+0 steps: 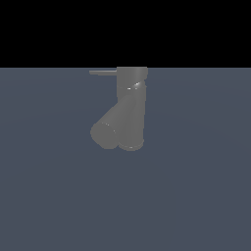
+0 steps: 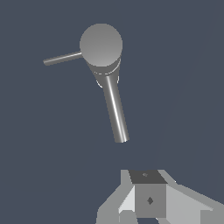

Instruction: Turn on the faucet by rotating a designated handle.

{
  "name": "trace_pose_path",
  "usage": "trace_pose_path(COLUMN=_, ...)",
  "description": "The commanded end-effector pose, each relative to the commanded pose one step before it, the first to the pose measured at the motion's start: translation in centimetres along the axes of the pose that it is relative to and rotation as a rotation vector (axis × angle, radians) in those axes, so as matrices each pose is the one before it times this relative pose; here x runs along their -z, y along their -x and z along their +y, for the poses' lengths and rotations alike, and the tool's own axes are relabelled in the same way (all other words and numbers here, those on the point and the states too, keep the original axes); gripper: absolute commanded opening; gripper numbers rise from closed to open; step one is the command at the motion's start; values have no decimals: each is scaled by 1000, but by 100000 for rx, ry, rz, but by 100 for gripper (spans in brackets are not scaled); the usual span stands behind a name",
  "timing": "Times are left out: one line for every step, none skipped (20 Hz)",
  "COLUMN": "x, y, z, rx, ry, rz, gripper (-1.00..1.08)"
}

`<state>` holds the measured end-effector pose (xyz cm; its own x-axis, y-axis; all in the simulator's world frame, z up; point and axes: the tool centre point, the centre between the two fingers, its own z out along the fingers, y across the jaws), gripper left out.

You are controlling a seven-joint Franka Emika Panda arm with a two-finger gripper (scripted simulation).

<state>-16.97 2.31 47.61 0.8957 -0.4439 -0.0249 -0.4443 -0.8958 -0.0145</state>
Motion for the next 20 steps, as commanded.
trace_pose_path(x=-348, y=-1155, z=-796, rx=-6132, ry=-299, rz=-94, gripper=-100)
trace_pose_path(x=-156, y=-433, z=-340, rx=-2408, ry=-90, rz=-38, gripper=-100)
trace_pose_path(x=-165, y=-424, z=-351, rx=-2411, ry=-84, rz=-38, gripper=-100)
trace_pose_path(x=-174, y=-414, z=-362, rx=-2414, ry=-79, rz=-37, gripper=-100)
trace_pose_path(x=-183, y=-404, z=-373, rx=-2416, ry=-73, rz=-35, gripper=-100)
trace_pose_path(x=-192, y=-394, z=-383, rx=-2420, ry=-68, rz=-34, gripper=-100)
trace_pose_path(x=-201, y=-383, z=-393, rx=-2421, ry=-63, rz=-32, gripper=-100)
trace_pose_path(x=-210, y=-372, z=-402, rx=-2423, ry=-58, rz=-30, gripper=-100)
trace_pose_path(x=-219, y=-361, z=-411, rx=-2426, ry=-53, rz=-28, gripper=-100)
trace_pose_path(x=-227, y=-349, z=-420, rx=-2427, ry=-49, rz=-25, gripper=-100)
trace_pose_path(x=-236, y=-337, z=-428, rx=-2429, ry=-44, rz=-22, gripper=-100)
trace_pose_path(x=-245, y=-325, z=-436, rx=-2431, ry=-40, rz=-19, gripper=-100)
trace_pose_path(x=-254, y=-312, z=-443, rx=-2432, ry=-35, rz=-15, gripper=-100)
trace_pose_path(x=-263, y=-299, z=-450, rx=-2433, ry=-31, rz=-12, gripper=-100)
trace_pose_path(x=-272, y=-286, z=-456, rx=-2434, ry=-28, rz=-8, gripper=-100)
trace_pose_path(x=-280, y=-273, z=-462, rx=-2436, ry=-24, rz=-3, gripper=-100)
trace_pose_path(x=-289, y=-259, z=-468, rx=-2436, ry=-21, rz=1, gripper=-100)
trace_pose_path(x=-298, y=-245, z=-472, rx=-2437, ry=-18, rz=5, gripper=-100)
trace_pose_path(x=-307, y=-231, z=-477, rx=-2438, ry=-15, rz=10, gripper=-100)
trace_pose_path(x=-315, y=-217, z=-480, rx=-2439, ry=-12, rz=15, gripper=-100)
